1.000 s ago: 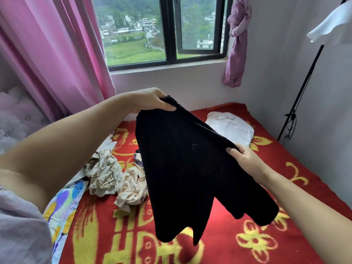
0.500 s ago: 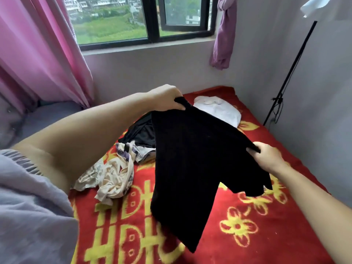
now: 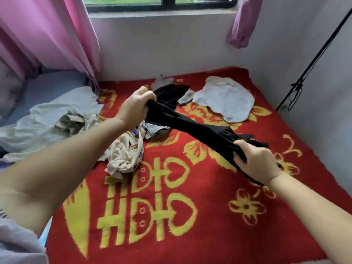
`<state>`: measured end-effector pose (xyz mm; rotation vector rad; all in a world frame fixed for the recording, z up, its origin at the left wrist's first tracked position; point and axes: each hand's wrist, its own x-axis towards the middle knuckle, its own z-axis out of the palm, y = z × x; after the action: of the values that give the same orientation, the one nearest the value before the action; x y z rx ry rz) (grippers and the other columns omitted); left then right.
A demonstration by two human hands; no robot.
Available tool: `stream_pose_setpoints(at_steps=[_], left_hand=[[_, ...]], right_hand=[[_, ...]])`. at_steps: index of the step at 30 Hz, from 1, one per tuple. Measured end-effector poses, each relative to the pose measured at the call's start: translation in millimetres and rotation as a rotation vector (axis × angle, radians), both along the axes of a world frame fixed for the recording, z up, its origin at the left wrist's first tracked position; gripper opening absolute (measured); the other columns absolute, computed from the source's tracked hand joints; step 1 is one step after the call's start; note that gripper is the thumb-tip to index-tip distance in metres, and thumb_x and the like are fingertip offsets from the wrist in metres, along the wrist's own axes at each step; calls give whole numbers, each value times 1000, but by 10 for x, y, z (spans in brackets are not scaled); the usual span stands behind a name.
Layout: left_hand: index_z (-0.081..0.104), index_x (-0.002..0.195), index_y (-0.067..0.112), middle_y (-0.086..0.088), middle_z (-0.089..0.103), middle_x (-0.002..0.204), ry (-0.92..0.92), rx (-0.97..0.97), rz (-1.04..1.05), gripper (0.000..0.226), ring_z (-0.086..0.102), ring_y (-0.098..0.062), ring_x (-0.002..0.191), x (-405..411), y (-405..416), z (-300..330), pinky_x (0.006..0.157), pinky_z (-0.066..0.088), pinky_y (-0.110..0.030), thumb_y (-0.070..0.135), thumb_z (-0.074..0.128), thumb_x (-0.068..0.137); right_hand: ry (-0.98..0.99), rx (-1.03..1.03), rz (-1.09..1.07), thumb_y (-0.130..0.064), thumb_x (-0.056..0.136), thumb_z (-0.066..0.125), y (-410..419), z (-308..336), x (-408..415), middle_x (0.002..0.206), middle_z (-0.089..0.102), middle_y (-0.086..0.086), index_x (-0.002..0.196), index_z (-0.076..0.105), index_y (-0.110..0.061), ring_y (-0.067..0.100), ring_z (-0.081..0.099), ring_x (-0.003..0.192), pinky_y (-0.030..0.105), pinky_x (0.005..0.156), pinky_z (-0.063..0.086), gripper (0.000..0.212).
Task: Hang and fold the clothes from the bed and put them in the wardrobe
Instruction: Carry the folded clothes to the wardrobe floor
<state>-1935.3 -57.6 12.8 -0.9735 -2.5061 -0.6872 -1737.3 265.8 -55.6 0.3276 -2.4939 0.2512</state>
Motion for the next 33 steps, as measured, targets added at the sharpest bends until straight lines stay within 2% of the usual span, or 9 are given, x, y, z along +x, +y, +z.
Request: stream_pose_setpoints(at_steps=[4,8,14,17,20,23,26,30,33], left_hand=[[59,75,-3,-19,52,82,-131,-141,45,17,49,-27,76,376,-761,-1269,66,38,-33,6,45,78],[61,72,-2,-20,53,79,-276,-389,207,18,52,-36,74,811,-1575,-2700,64,38,-40,-13,68,60],[64,78,-1,-23,55,86,-395,-695,358,22,53,-37,81,1334,-2607,-4111,77,39,-47,-13,72,61],[67,95,5,-25,55,105,-417,-695,456,35,50,-39,98,1482,-2705,-4369,96,33,-54,-13,68,65],[67,104,2,-24,56,104,-403,-614,447,44,53,-40,95,1723,-2445,-4407,93,37,-54,-11,63,63],[68,97,2,-17,61,92,-364,-533,211,38,61,-36,80,2064,-1959,-4366,74,48,-43,-1,73,59],[63,89,8,-11,60,85,-591,-469,83,15,58,-33,78,2494,-1450,-4401,68,47,-40,10,68,74],[57,87,12,0,62,77,-1324,101,680,14,59,-23,83,3019,-871,-4494,74,43,-32,24,57,93],[49,88,8,-9,60,83,-1574,585,1166,24,63,-30,87,3029,-624,-4543,78,48,-34,27,63,90]], right_hand=[[-445,87,129,-6,53,87,-864,-1275,323,83,65,9,99,63,-9,27,62,50,26,33,43,52],[-990,223,202,-8,86,51,-1846,-2746,729,112,45,10,127,45,-16,32,58,84,35,56,39,43],[-1239,44,337,-12,95,39,-2909,-3867,1244,133,40,5,149,26,-26,30,53,108,41,79,46,57],[-1172,-129,449,-14,95,45,-2900,-3825,1328,121,57,8,138,49,-17,31,61,94,42,69,52,44],[-1013,-328,210,-7,88,58,-2581,-3687,1241,97,67,5,112,68,-12,29,67,76,37,61,53,27],[-1044,-435,-211,-6,90,56,-2066,-3653,884,108,67,6,113,64,-11,28,63,98,38,83,48,25],[-1215,-415,-331,-15,91,61,-1668,-3743,525,122,59,14,129,53,-8,30,55,114,37,98,41,40],[-1376,-434,-229,-24,87,68,-1665,-3889,427,92,62,-1,110,59,-16,22,59,92,30,80,42,26],[-1327,-480,-191,-19,87,64,-1731,-3929,421,71,54,-7,78,53,-20,16,52,72,30,65,35,14]])
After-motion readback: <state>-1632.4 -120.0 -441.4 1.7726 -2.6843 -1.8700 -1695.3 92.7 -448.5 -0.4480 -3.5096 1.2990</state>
